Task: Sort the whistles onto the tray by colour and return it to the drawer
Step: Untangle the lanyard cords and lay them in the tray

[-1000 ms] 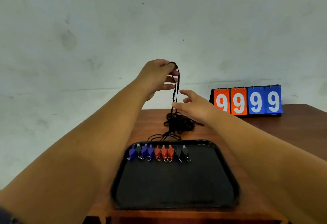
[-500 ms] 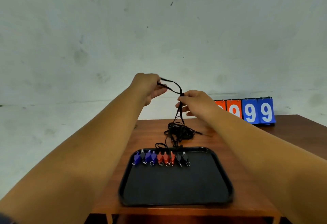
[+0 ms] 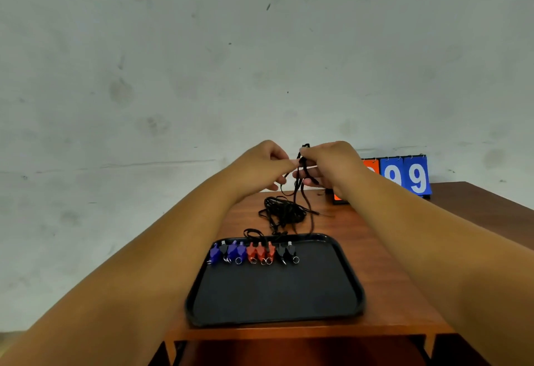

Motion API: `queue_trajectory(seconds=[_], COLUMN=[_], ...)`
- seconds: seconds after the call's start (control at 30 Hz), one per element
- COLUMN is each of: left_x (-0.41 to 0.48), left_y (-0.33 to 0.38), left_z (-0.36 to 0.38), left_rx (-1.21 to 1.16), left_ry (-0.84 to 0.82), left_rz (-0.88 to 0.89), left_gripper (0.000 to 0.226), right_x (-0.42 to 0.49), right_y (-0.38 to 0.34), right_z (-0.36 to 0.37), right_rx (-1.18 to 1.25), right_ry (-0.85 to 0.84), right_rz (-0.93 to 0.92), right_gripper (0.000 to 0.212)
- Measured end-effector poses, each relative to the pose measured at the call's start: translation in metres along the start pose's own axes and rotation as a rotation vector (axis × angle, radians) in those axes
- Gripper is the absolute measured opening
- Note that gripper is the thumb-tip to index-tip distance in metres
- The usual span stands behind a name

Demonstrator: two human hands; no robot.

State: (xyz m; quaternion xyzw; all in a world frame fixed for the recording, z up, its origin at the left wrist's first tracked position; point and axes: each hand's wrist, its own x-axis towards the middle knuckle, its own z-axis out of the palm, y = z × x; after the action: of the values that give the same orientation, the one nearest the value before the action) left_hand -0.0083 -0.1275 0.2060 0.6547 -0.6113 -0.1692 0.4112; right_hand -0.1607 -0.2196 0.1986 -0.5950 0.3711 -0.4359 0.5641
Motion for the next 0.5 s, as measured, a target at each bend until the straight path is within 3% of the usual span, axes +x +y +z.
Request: queue_trajectory(seconds=[0.1,0.23,0.33,0.5], left_x=[-0.001,-0.003,-0.001,0.010], left_y=[-0.012,-0.020,-0.021,-0.025], left_z=[0.017,0.033,0.042,0.046], left_rx=[-0.017,0.202,0.326,0.329], left_ry=[-0.062,-0.033,-0.019,0.005], left_rz=[0.001,0.196,0.333,0.376], left_gripper=[0.046,0.052,0.040,0.022], right_x=[0.004,0.012,0.015,0.014], right_y=[0.007,0.017,0.021,0.024], right_z=[-0.004,-0.011,-0.013,-0.016], right_rx=[0.014,0.035,0.012,0.013], right_ry=[0.038,0.075,0.087,0.114], right_rz=[0.031,0.118,0.154,0.143], right_gripper=[0.022,0.017,0.018,0.013])
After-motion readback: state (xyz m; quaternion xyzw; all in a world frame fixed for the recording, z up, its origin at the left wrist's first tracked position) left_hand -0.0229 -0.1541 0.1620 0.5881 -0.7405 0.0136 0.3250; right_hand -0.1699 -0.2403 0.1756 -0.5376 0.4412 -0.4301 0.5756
